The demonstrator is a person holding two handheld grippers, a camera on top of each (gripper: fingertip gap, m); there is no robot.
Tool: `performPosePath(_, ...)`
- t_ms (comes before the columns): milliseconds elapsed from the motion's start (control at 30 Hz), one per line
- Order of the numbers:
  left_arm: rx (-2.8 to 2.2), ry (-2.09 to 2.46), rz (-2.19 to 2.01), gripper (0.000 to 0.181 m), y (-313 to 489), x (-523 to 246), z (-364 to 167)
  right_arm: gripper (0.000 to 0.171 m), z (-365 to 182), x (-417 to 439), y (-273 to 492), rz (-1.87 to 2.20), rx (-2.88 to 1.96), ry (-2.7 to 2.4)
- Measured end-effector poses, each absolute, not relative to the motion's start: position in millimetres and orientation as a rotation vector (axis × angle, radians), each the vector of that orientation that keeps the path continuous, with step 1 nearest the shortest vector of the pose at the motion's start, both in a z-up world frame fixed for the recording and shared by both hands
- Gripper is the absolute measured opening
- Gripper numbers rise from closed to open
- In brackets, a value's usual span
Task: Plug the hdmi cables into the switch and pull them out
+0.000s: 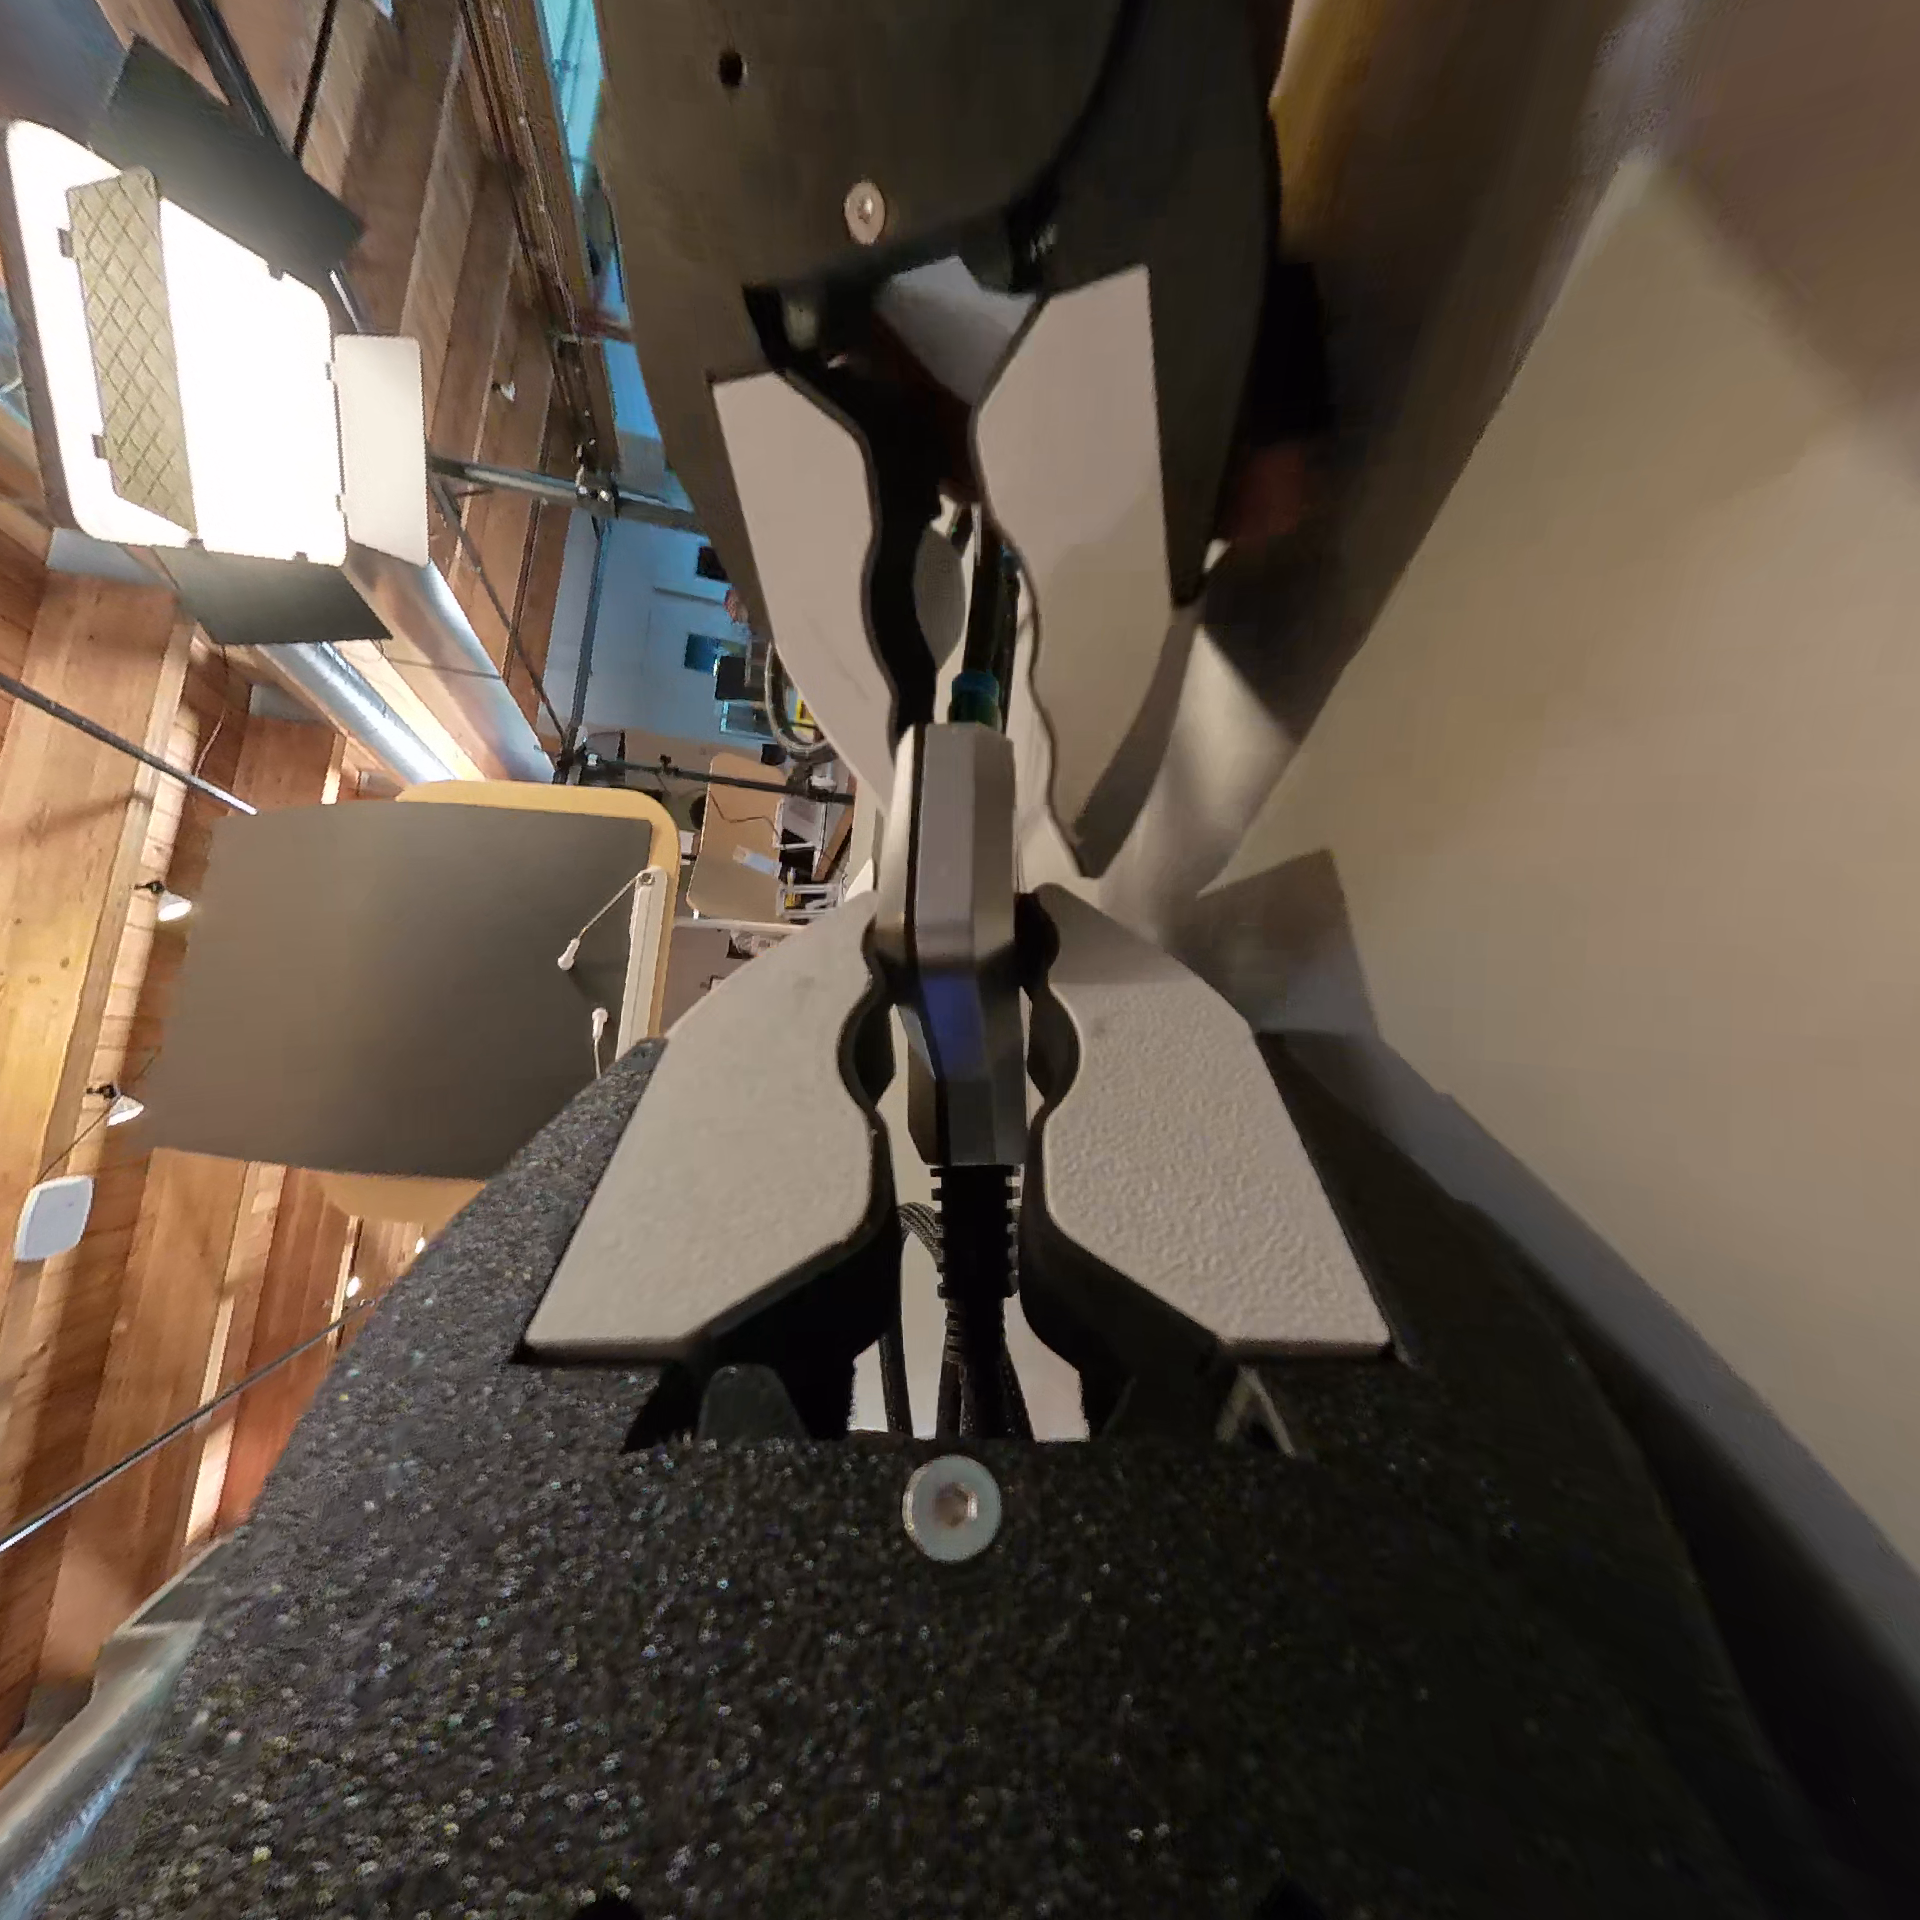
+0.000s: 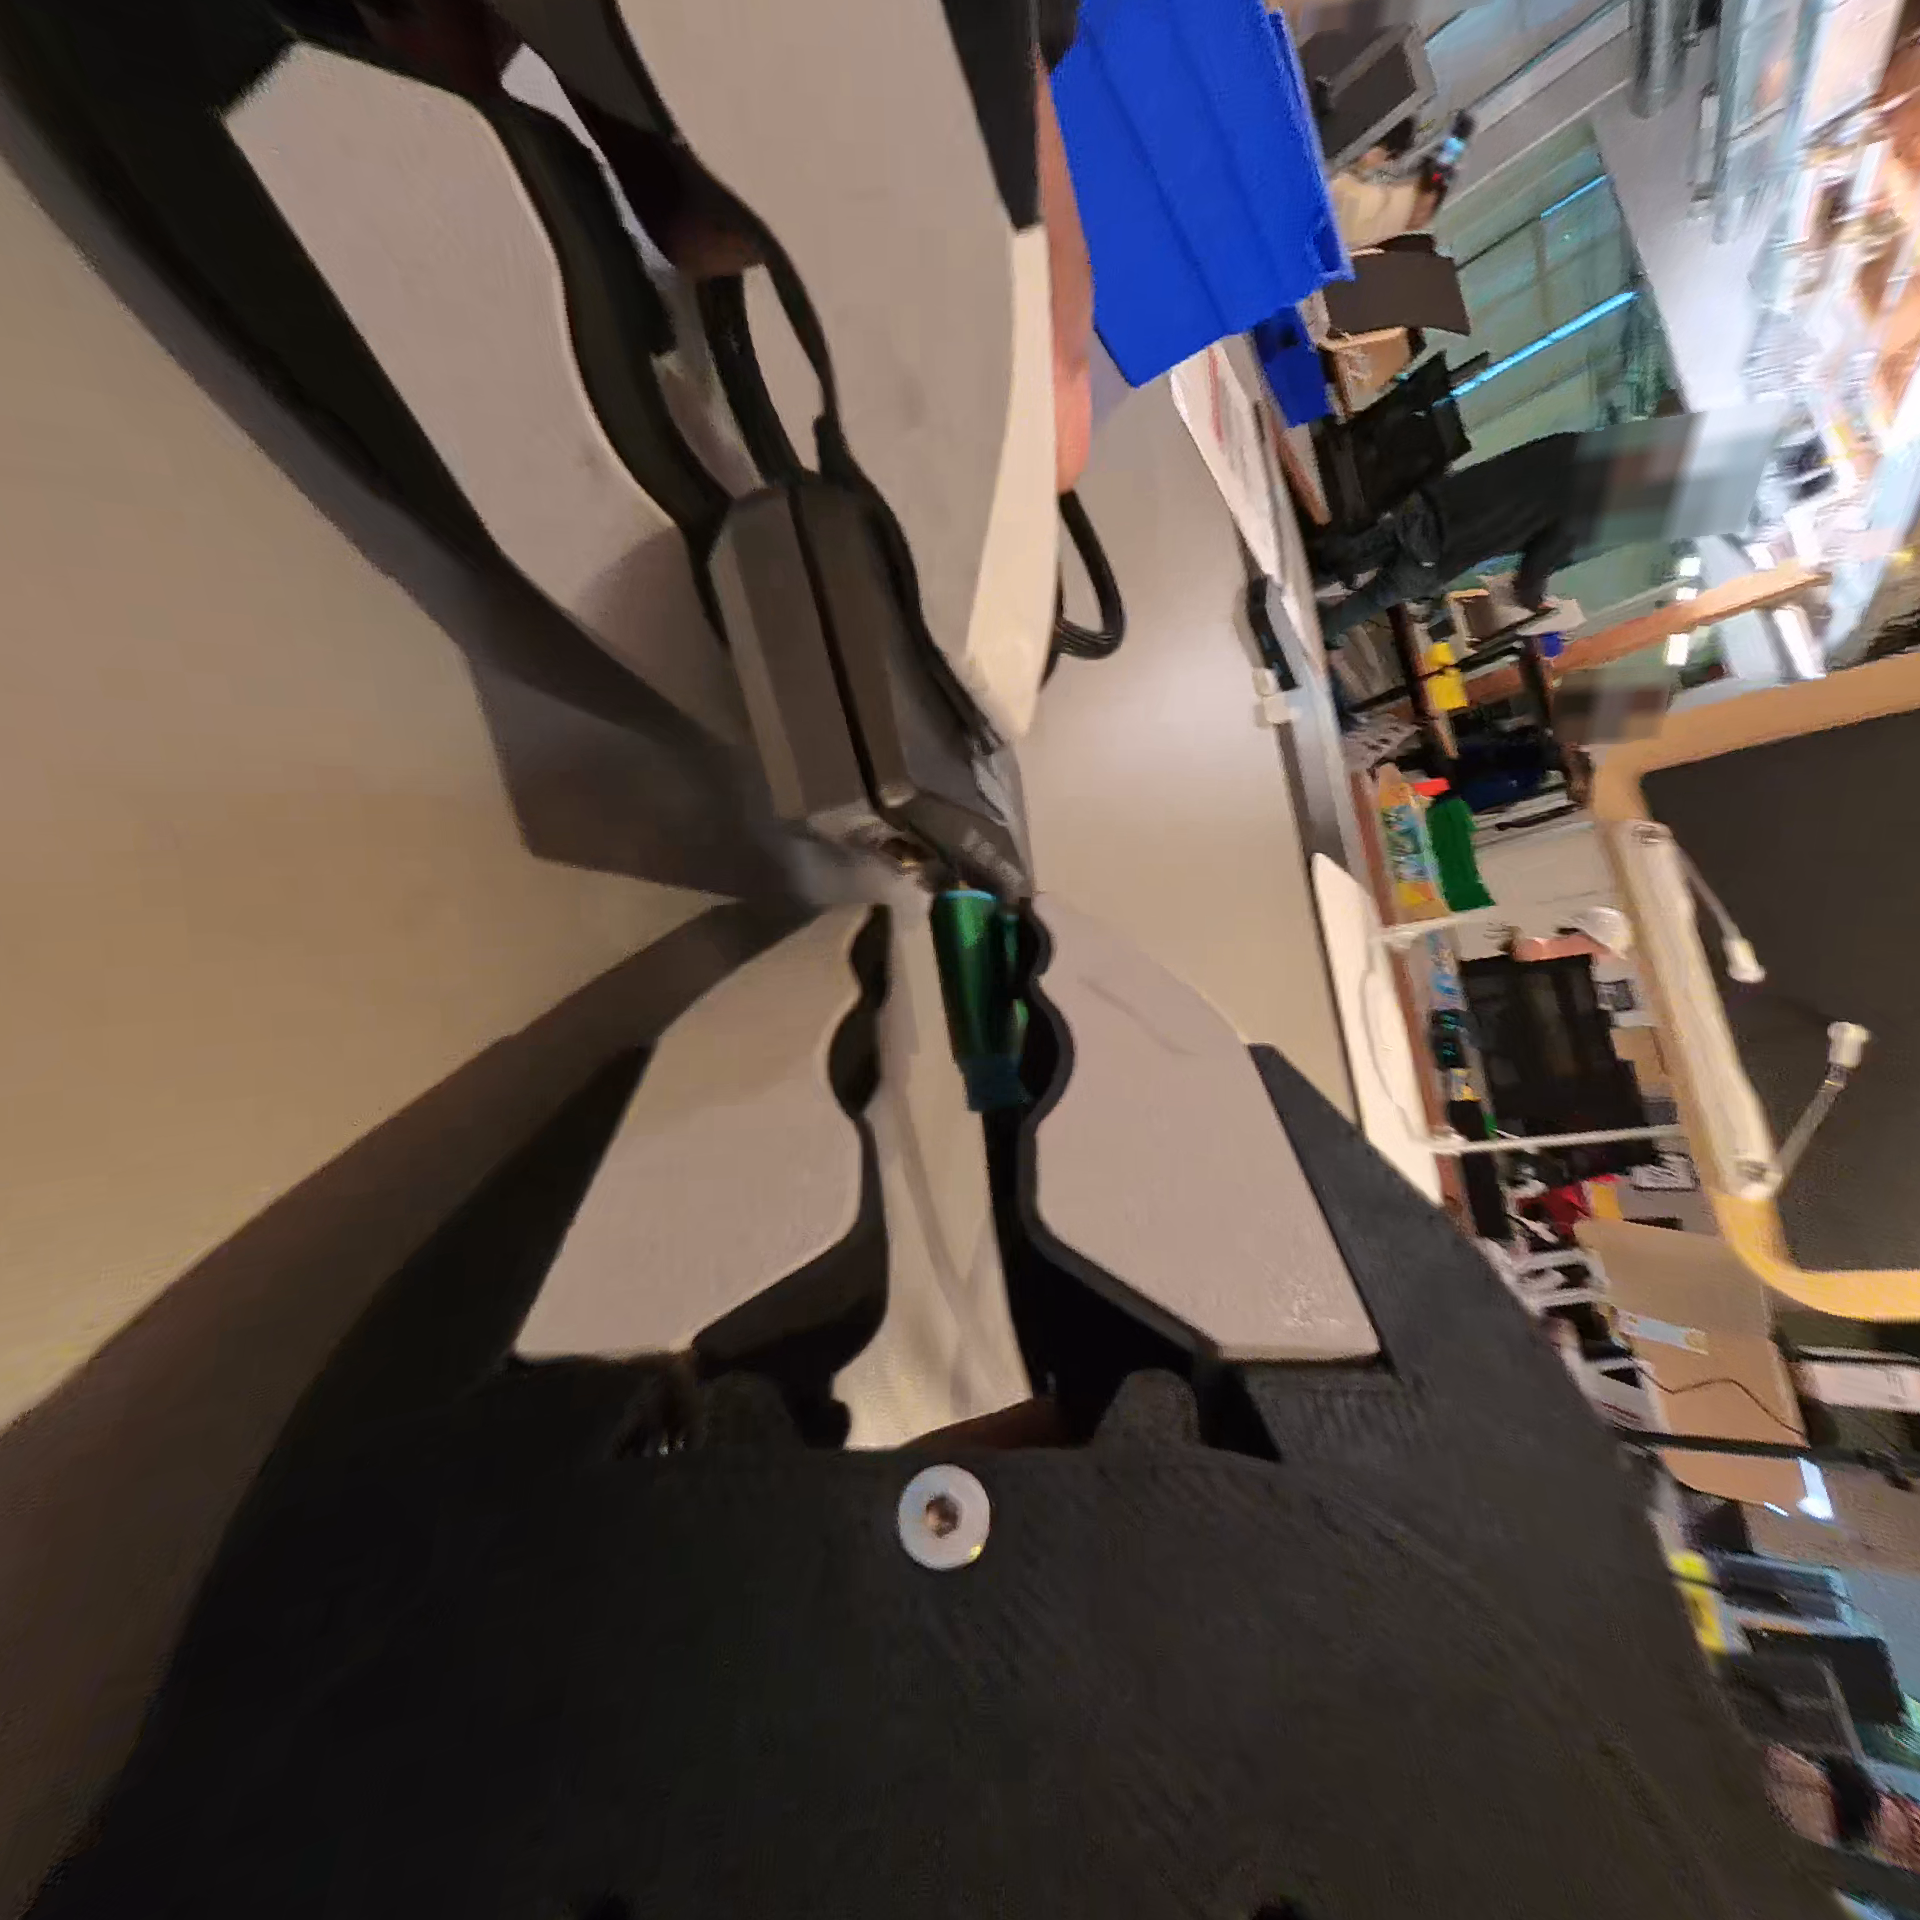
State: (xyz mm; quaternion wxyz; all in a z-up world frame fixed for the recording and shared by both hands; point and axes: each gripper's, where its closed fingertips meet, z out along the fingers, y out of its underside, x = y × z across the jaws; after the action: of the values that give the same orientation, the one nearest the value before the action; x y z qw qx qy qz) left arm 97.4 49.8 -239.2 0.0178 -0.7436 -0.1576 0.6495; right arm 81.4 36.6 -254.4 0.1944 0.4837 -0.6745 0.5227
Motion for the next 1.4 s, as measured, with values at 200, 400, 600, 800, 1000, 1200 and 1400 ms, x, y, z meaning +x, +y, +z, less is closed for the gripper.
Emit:
performPosePath(200, -2.339, -0.488, 2.042, 0.026, 48.5, 93.6, -243.7, 0.013, -255.2, 75.6, 36.7, 1.419, 1.308, -1.804)
performPosePath(400, -2.372, -0.596, 2.068, 0.026, 36.9, 89.2, -247.6, 0.013, -250.9, 81.6, 34.0, 1.419, 1.285, -1.741)
performPosePath(600, -2.383, -0.646, 1.997, 0.025, 35.1, 88.2, -251.3, 0.013, -251.7, 79.3, 35.9, 1.398, 1.315, -1.672)
performPosePath(800, -2.405, -0.711, 2.024, 0.025, 30.2, 87.2, -251.7, 0.012, -249.3, 66.7, 38.4, 1.331, 1.248, -1.626)
performPosePath(1000, -2.218, -1.115, 2.106, 0.023, -33.5, 117.6, -234.4, 0.012, -241.2, -18.9, 81.1, 1.311, 1.048, -1.719)
performPosePath(1200, -2.355, -1.065, 2.074, 0.023, -28.7, 111.1, -248.0, 0.012, -198.7, -26.9, 111.0, 1.442, 0.904, -1.631)
performPosePath(1400, -2.357, -1.077, 2.072, 0.023, -30.2, 111.5, -249.0, 0.011, -89.5, -35.1, 156.6, 1.651, 0.675, -1.467)
